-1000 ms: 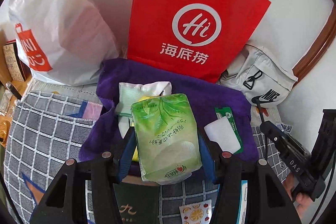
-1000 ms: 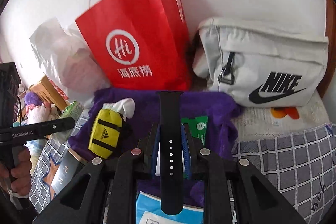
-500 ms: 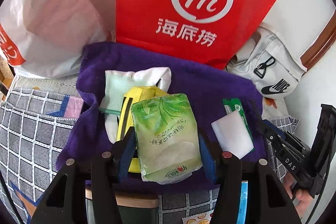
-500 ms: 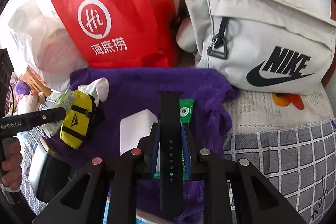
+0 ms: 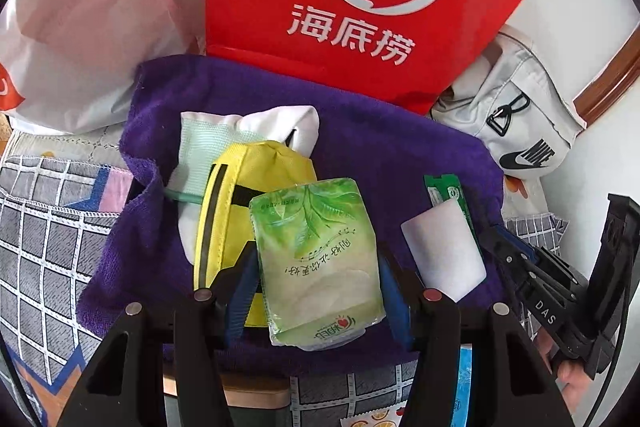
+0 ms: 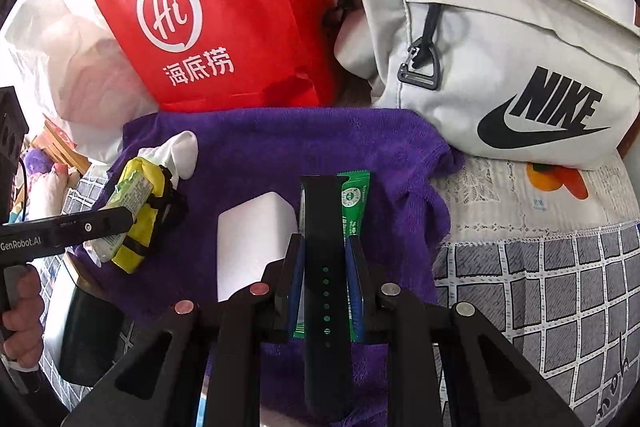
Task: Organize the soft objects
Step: 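Open the left tool over the towel while the right tool releases the strap there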
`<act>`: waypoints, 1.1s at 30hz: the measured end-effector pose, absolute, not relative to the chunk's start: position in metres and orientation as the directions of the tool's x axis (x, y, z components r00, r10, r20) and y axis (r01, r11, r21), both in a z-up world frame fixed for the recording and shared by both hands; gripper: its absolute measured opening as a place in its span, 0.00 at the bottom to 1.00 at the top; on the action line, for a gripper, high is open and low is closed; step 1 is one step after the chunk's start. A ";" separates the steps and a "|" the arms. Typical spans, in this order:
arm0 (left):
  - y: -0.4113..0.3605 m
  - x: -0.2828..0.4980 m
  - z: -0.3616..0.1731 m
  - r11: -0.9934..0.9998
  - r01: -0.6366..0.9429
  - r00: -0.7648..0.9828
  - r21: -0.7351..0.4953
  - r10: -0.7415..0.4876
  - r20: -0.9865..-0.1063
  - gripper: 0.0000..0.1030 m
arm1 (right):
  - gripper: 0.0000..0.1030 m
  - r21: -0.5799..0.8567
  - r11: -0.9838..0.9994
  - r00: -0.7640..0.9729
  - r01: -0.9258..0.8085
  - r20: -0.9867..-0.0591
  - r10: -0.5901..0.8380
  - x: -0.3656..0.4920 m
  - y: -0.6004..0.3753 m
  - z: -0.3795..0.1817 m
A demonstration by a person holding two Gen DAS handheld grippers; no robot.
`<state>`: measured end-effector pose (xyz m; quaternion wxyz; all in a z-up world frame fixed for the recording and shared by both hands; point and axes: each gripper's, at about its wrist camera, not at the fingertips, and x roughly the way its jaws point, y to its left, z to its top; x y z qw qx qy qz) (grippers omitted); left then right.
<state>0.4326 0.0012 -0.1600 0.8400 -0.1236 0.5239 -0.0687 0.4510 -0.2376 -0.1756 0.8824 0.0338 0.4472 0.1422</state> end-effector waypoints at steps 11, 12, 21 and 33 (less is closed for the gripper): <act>0.004 0.436 -0.162 0.959 -0.034 0.417 -0.281 -0.242 -0.876 0.70 | 0.22 0.207 0.957 0.540 -0.202 -0.792 0.286 0.454 -0.237 -0.181; 0.004 0.436 -0.161 0.958 -0.034 0.418 -0.285 -0.245 -0.875 0.72 | 0.27 0.208 0.957 0.542 -0.204 -0.790 0.287 0.453 -0.239 -0.179; 0.007 0.429 -0.147 0.956 -0.057 0.432 -0.286 -0.235 -0.871 0.72 | 0.50 0.211 0.952 0.581 -0.222 -0.755 0.303 0.442 -0.237 -0.160; 0.018 0.382 -0.093 0.969 -0.028 0.546 -0.247 -0.192 -0.816 0.71 | 0.68 0.081 0.957 0.664 -0.277 -0.704 0.252 0.375 -0.219 -0.108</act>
